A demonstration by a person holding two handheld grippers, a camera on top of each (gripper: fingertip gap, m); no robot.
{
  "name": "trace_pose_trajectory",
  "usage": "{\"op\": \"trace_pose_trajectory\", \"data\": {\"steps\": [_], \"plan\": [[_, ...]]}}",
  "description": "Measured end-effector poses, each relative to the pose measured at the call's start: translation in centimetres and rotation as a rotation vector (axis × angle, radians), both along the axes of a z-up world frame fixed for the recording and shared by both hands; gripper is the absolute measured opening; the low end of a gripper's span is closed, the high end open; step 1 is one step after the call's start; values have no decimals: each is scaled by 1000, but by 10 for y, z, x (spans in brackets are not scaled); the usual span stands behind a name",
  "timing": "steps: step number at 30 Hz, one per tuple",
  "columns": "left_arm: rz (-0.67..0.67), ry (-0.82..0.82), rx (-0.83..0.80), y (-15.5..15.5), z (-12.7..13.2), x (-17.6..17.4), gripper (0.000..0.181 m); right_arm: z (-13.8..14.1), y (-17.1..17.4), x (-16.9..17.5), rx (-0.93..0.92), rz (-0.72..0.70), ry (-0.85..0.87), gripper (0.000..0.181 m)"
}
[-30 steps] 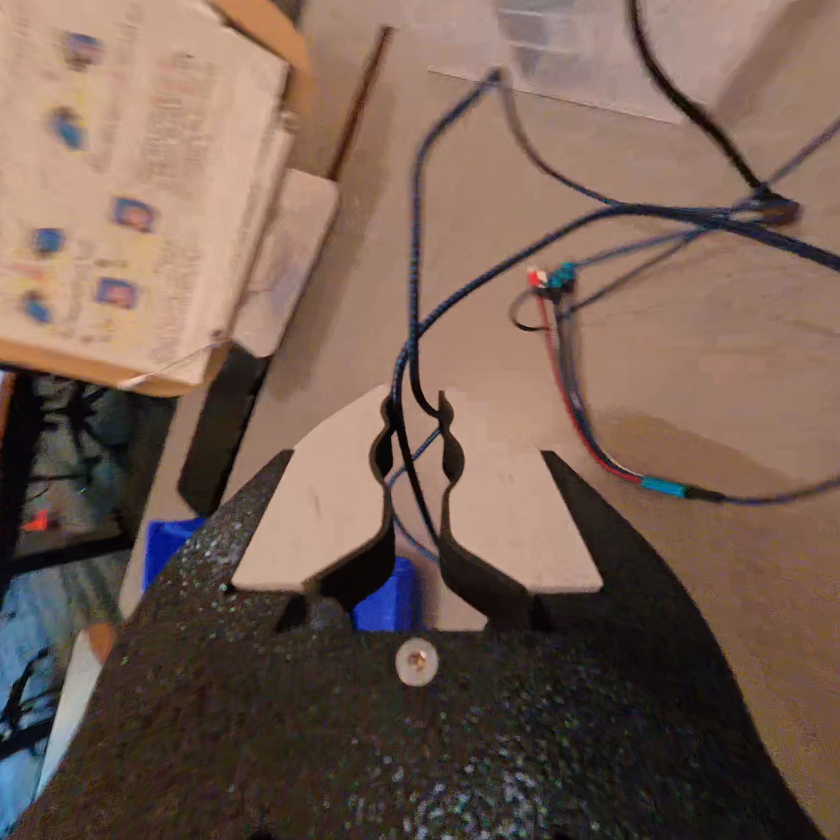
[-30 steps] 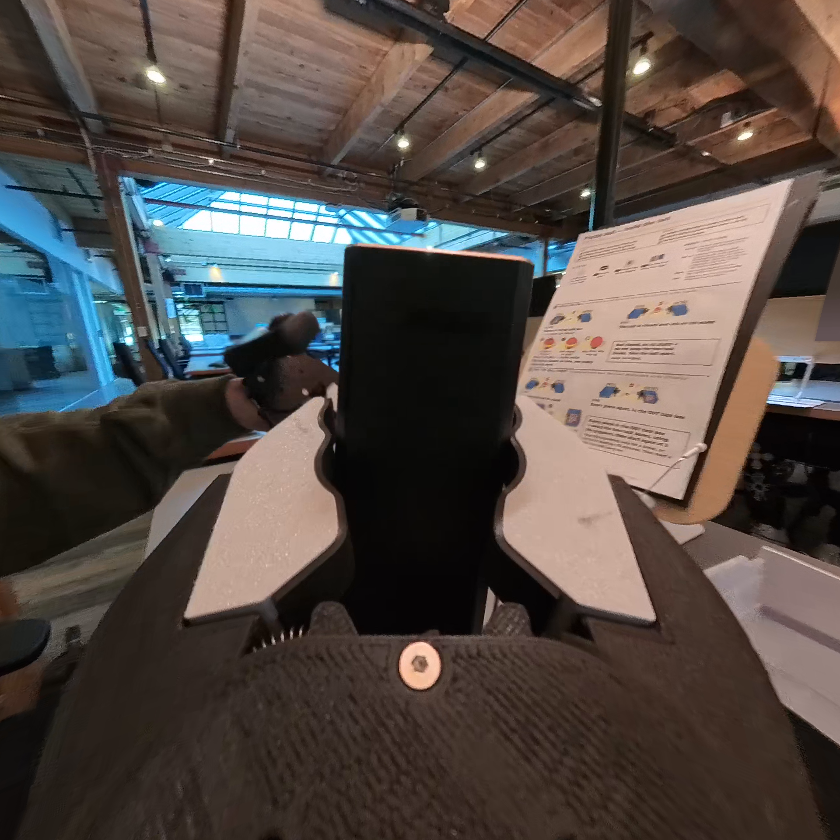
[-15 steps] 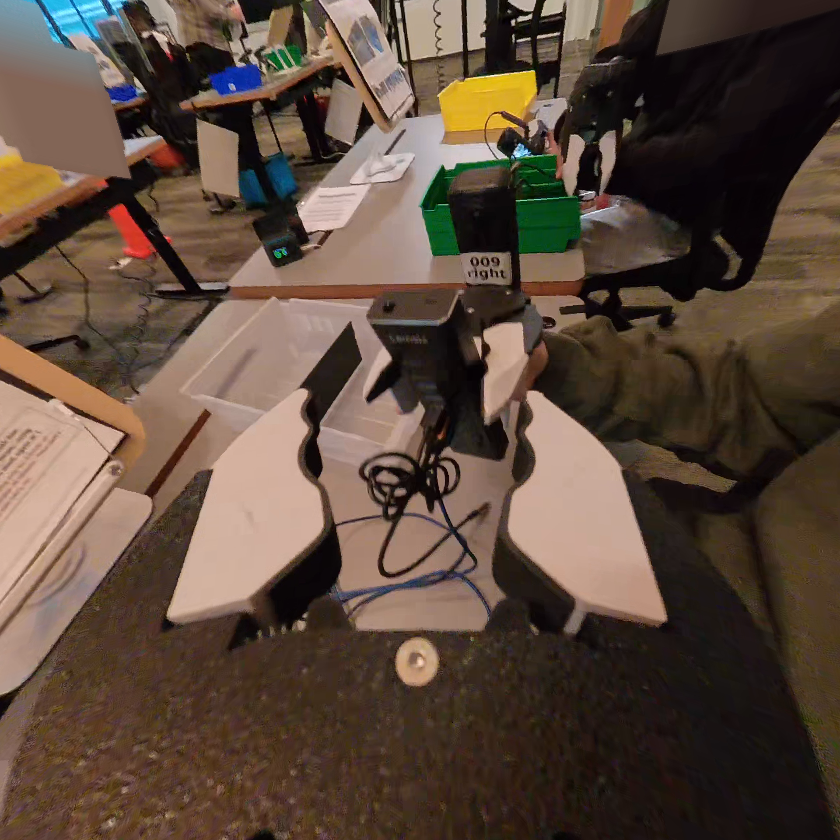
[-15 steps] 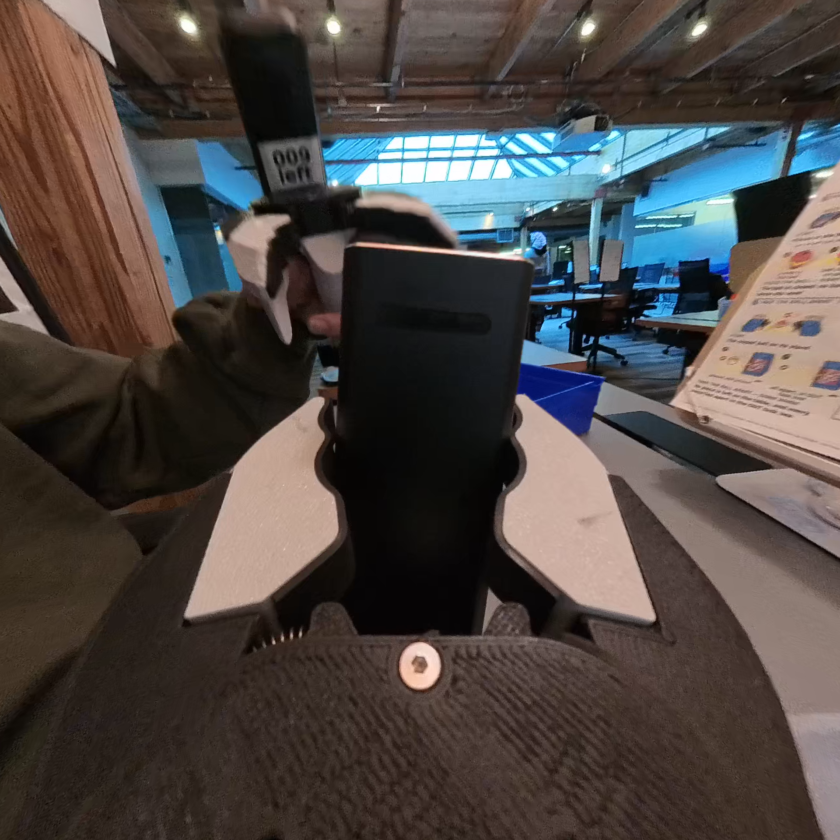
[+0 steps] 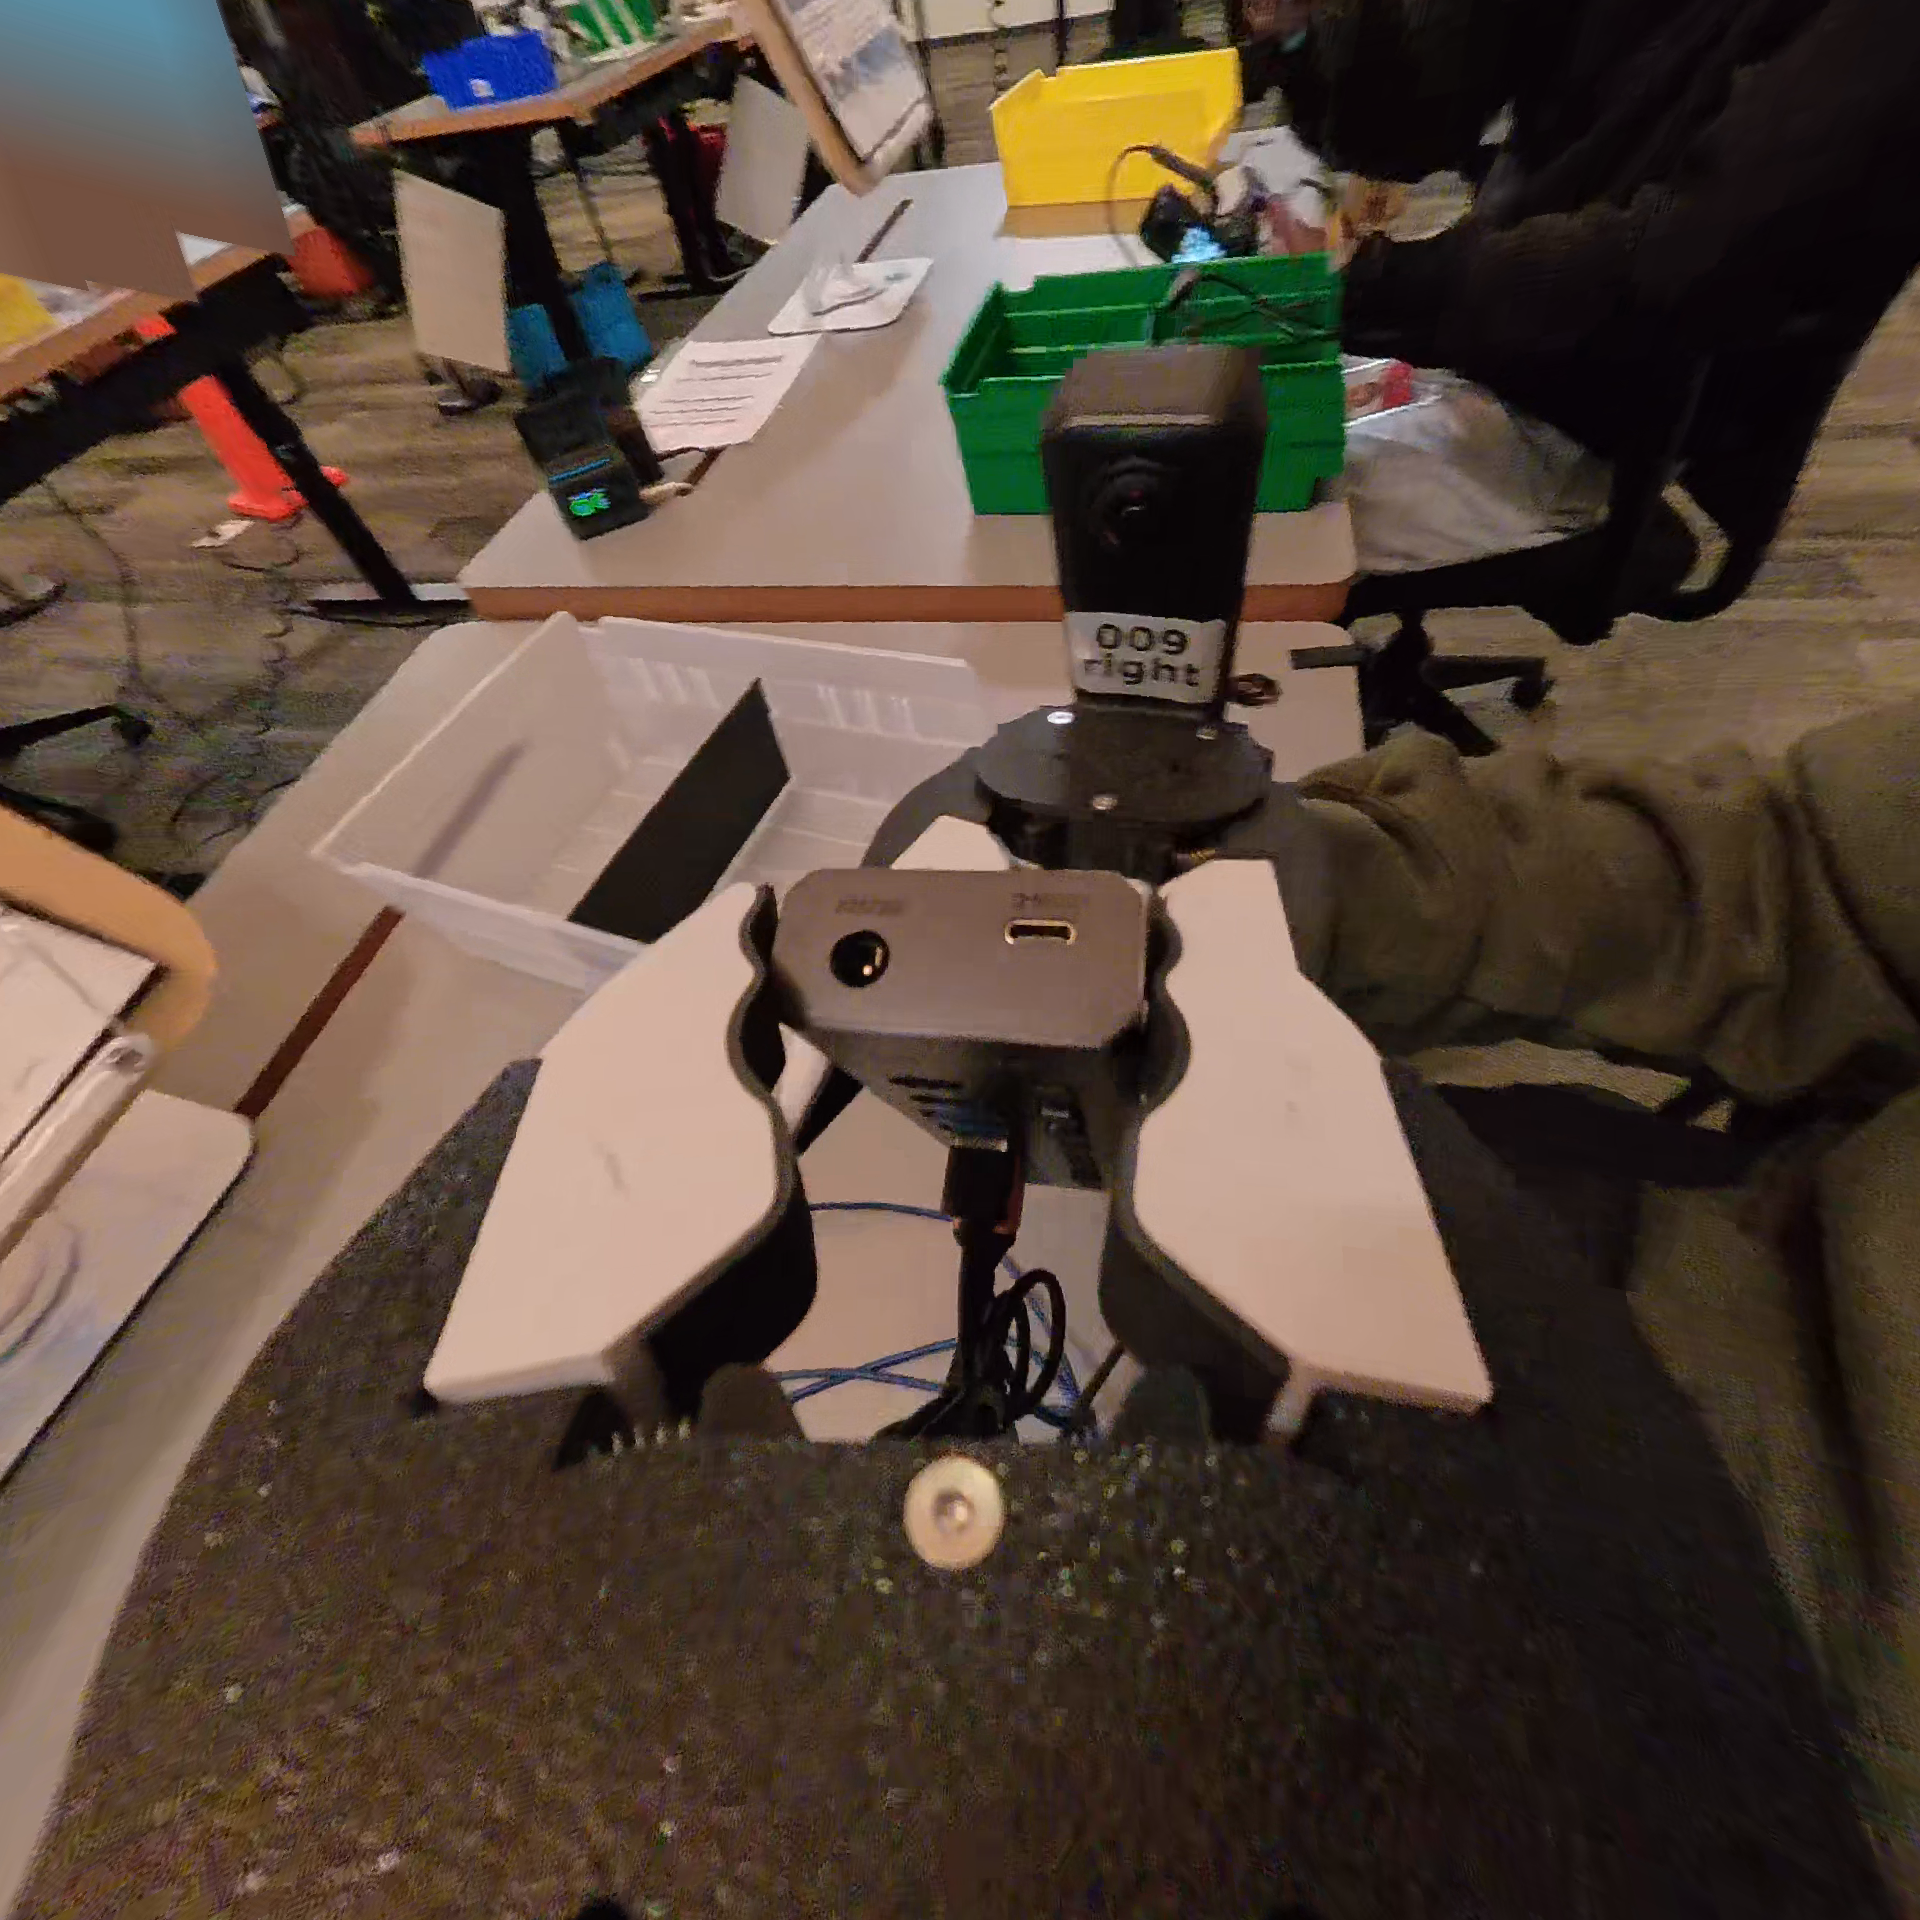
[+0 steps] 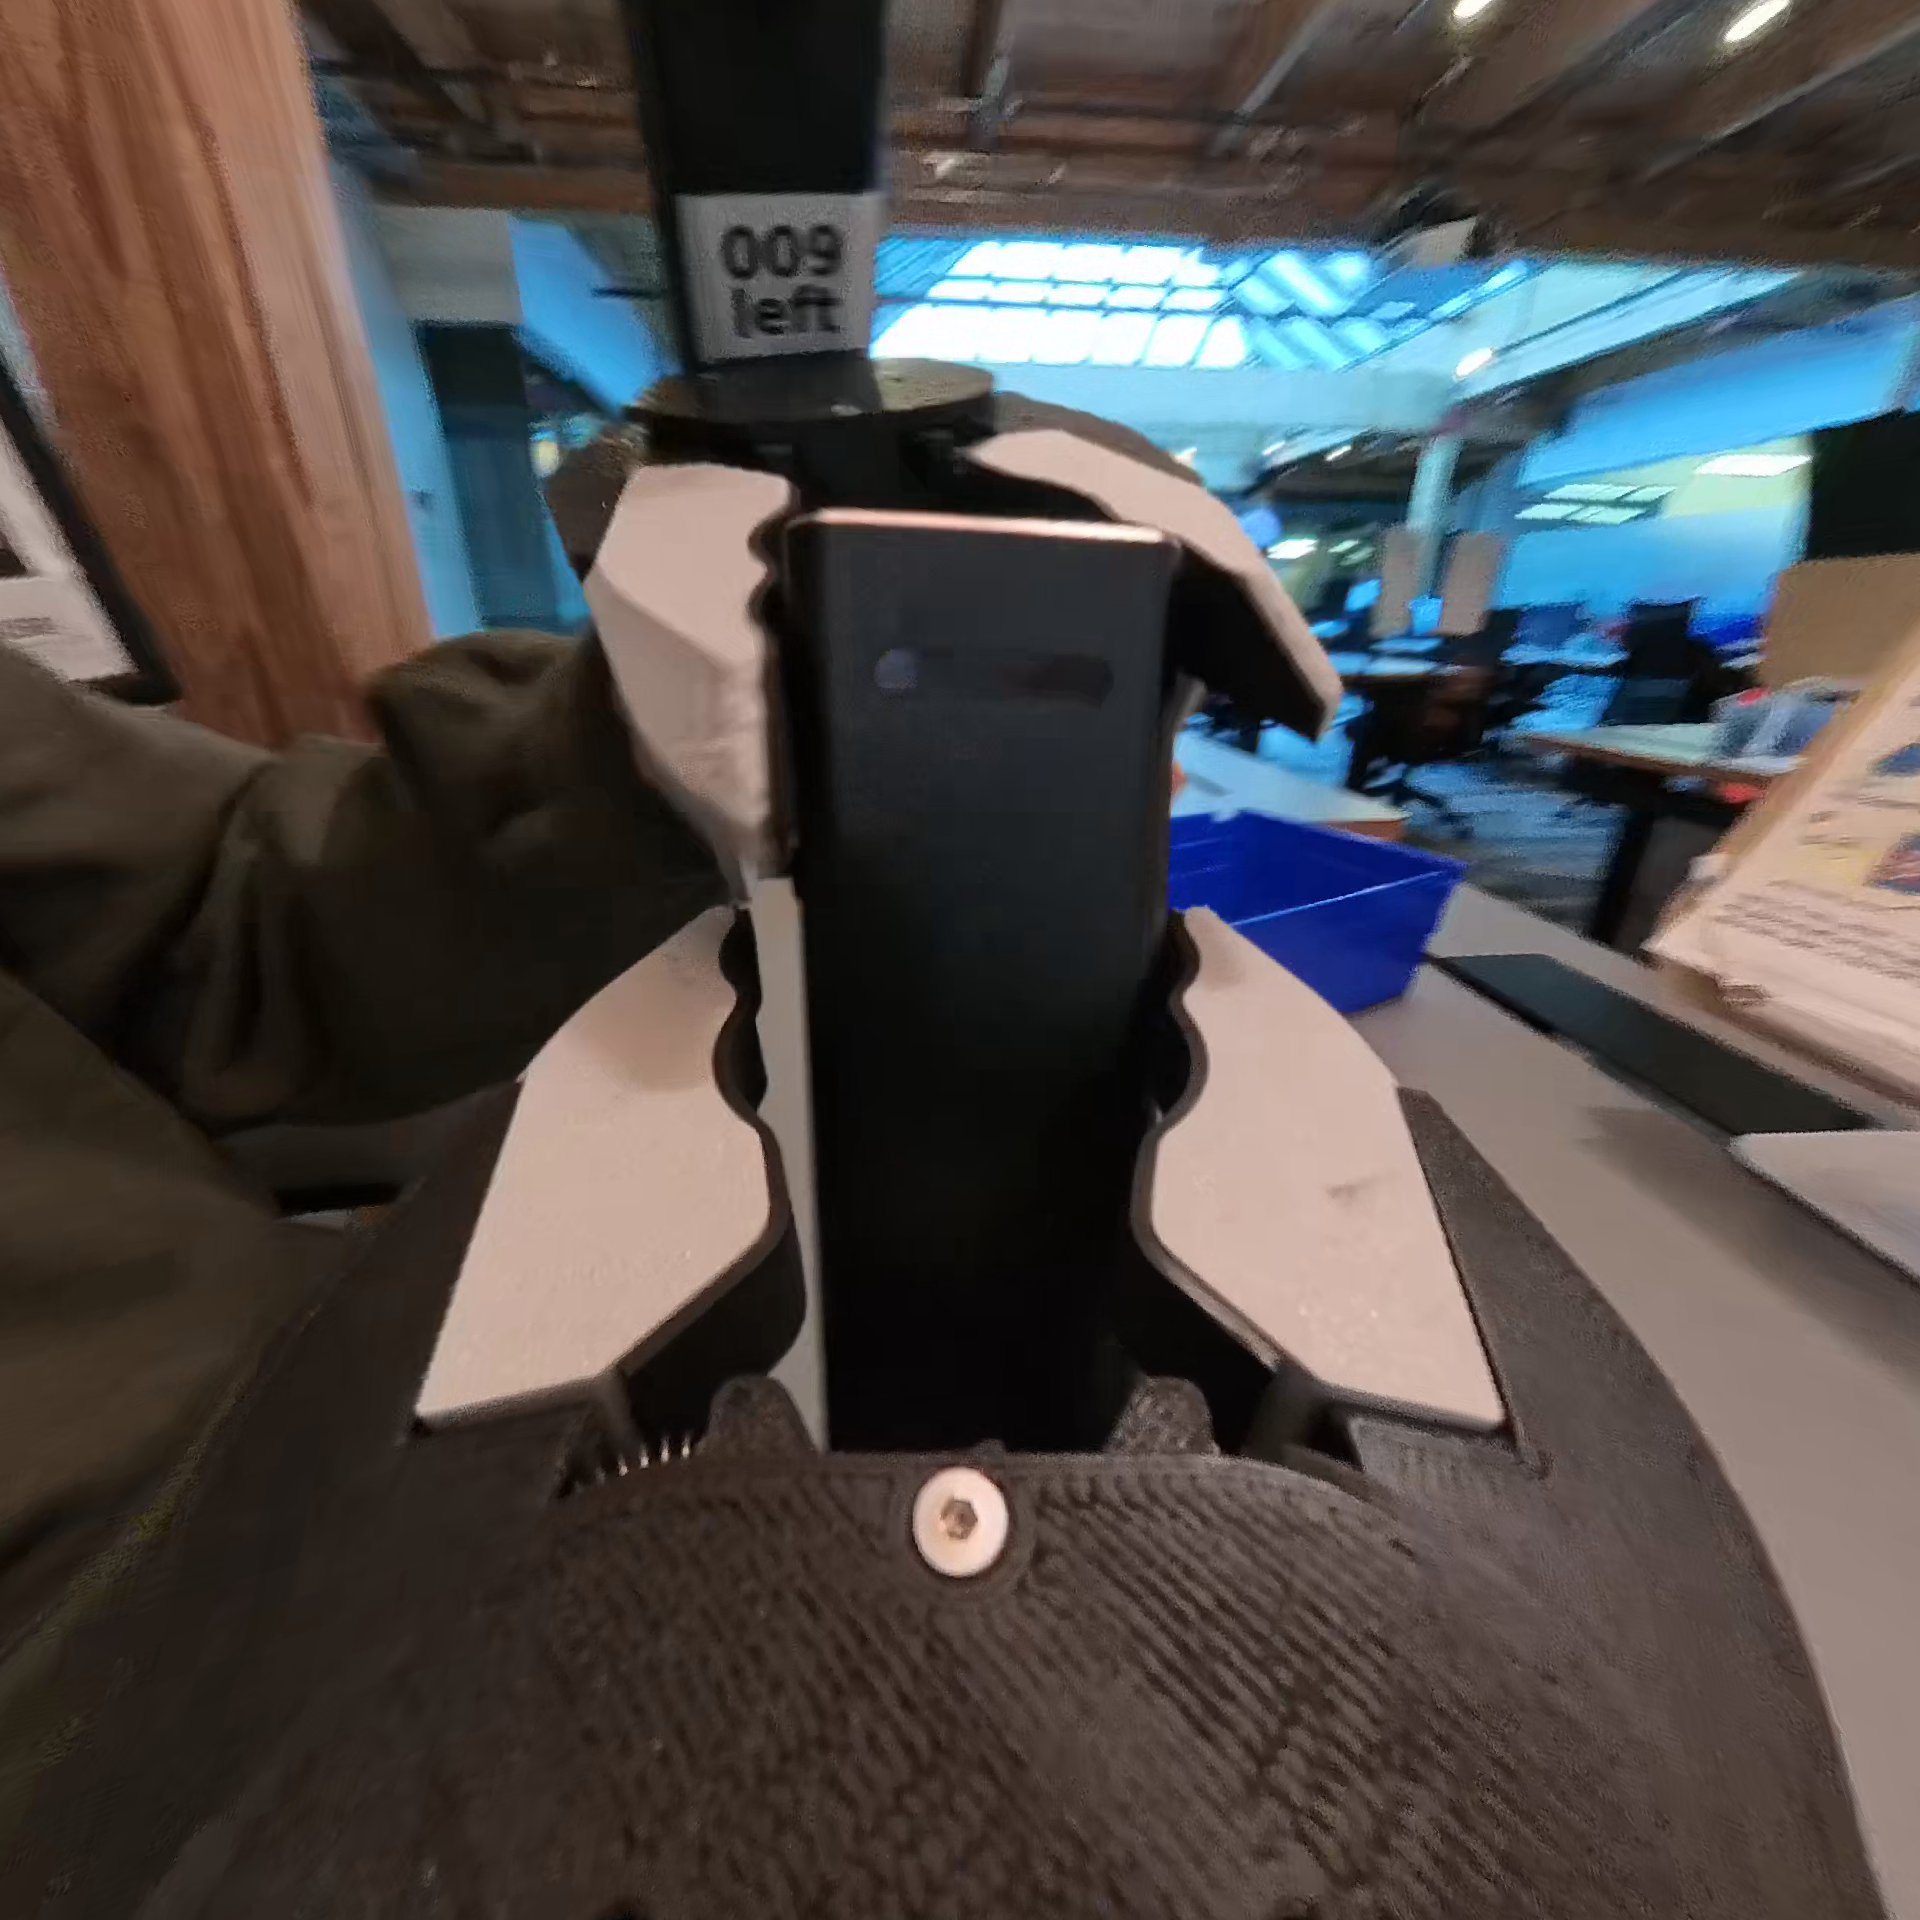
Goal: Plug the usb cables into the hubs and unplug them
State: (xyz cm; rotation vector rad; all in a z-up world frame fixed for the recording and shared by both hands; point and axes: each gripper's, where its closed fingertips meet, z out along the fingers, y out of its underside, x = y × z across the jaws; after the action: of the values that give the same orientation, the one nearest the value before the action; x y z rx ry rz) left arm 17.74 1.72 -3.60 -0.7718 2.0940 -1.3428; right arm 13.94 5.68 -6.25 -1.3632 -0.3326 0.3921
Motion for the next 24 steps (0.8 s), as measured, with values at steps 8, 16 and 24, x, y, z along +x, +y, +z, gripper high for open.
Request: {"op": "trace_pose_trajectory", "data": {"steps": [8, 16, 24], "plan": [[487, 61, -158, 67, 27, 25, 66, -24, 22, 47, 22, -485, -320, 79], [545, 105, -158, 79, 9, 23, 66, -42, 33, 48, -31, -557, -370, 44], [274, 53, -285, 58, 28, 9, 60, -26, 17, 30, 32, -143, 72, 33]]}}
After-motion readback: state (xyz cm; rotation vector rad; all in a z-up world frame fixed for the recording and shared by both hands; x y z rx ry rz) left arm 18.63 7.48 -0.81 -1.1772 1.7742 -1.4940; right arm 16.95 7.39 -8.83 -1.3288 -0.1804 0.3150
